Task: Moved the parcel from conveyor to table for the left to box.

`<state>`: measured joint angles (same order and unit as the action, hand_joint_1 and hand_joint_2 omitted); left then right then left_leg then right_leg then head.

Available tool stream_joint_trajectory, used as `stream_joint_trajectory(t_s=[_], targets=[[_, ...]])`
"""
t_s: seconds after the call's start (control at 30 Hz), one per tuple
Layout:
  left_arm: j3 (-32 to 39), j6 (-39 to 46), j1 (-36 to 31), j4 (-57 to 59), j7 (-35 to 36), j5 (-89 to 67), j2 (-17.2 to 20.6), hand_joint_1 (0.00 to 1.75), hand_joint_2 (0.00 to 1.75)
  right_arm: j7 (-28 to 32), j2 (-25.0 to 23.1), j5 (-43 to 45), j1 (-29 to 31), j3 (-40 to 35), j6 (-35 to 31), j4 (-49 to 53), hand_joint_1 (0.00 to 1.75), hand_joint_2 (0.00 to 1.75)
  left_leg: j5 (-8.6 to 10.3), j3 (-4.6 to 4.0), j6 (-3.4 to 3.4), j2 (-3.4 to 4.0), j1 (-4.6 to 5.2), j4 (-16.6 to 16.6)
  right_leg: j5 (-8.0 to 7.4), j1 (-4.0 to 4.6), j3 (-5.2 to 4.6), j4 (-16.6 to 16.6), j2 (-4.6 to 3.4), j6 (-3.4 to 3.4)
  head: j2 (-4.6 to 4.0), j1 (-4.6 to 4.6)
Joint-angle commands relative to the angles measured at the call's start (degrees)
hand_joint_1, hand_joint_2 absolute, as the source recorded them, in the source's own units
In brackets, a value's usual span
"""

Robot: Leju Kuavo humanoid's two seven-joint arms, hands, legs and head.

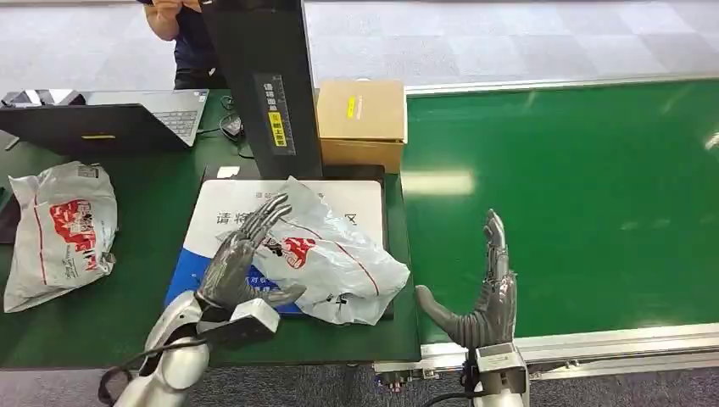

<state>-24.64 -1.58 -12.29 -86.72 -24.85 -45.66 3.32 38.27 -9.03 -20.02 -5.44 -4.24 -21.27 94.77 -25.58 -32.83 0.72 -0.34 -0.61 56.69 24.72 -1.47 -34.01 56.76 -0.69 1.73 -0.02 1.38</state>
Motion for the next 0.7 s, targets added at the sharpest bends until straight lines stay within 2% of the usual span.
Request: stream_joint_trajectory(t_s=[0.03,0.33,0.7], targets=[[-14.3,-2.2,-20.9,27.6,0.1,-1.4,2.5,0.00,1.75,0.7,-1.1,0.5,-5.9,4.1,-0.4,2.9,0.00,1.75,0.12,0.08,-0.01,-0.49,-0.03,-0.1,0.06,0.06,0.27,-0.1,0.57,-0.13,0.00,0.02],[-20.2,-4.8,-25.3,35.3,3.1,-2.8,4.8,0.00,1.75,1.7,-1.1,1.2,-9.2,5.2,0.6,4.5,0.00,1.75,0.00,0.10,0.01,-0.10,-0.03,0.0,0.06,0.05,0.16,0.0,0.16,-0.12,0.00,0.00],[-26.0,-12.7,-28.9,47.8,7.4,-4.5,8.2,0.00,1.75,1.7,-0.5,1.8,-7.2,4.8,0.9,1.9,0.00,1.75,0.02,0.14,0.01,0.04,-0.04,-0.1,0.01,0.07,0.16,0.0,0.04,-0.14,0.00,0.02]])
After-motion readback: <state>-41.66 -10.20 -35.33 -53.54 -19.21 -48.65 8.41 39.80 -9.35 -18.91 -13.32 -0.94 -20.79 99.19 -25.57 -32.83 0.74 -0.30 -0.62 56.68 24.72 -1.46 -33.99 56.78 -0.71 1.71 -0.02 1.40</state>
